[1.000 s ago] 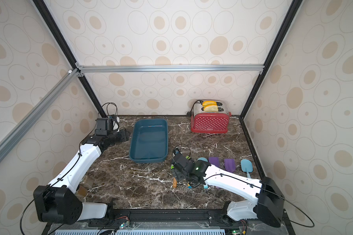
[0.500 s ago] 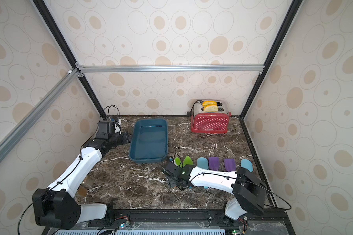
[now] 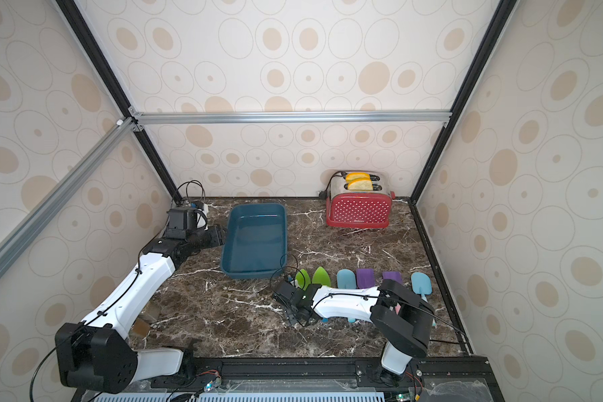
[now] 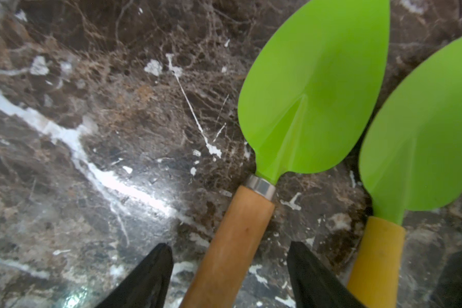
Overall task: Put the shovel into the storage box
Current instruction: Pick up the shovel from the center of the board.
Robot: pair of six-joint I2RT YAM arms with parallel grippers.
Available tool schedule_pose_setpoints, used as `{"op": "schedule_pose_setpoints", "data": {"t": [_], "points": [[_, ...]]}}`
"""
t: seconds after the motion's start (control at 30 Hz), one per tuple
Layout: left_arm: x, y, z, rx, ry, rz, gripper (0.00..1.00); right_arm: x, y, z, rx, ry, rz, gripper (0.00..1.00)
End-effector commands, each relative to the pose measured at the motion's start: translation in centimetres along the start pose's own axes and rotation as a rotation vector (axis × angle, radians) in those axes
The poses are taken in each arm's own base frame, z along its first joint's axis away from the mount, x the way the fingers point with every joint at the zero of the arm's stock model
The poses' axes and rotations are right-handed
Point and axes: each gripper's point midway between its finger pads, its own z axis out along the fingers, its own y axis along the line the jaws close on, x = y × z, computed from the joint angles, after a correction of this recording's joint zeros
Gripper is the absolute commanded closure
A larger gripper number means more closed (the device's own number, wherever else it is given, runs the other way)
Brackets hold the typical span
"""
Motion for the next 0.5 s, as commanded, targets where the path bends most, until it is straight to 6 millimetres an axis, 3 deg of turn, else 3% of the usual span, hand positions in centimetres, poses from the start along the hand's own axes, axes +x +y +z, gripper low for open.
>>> {"op": "schedule_pose_setpoints", "data": {"t": [0.0,0.2,0.47], "points": [[-0.5,-0.5,-0.8,0.011,-0.032,0.003,0.36,1.2,-0.7,0.7,0.030,0.036,0.029,0.27],[-0.4,-0.4,-0.9,0.008,-0.034,0.004,0.35,2.1,-1.3,0.7,0.047,0.058,0.032,0.34],[-0.4,-0.5,-0.9,0.012,-0.031,0.006,0.34,3.0,-1.7,0.5,0.050,0.085,0.033,0.51]]}}
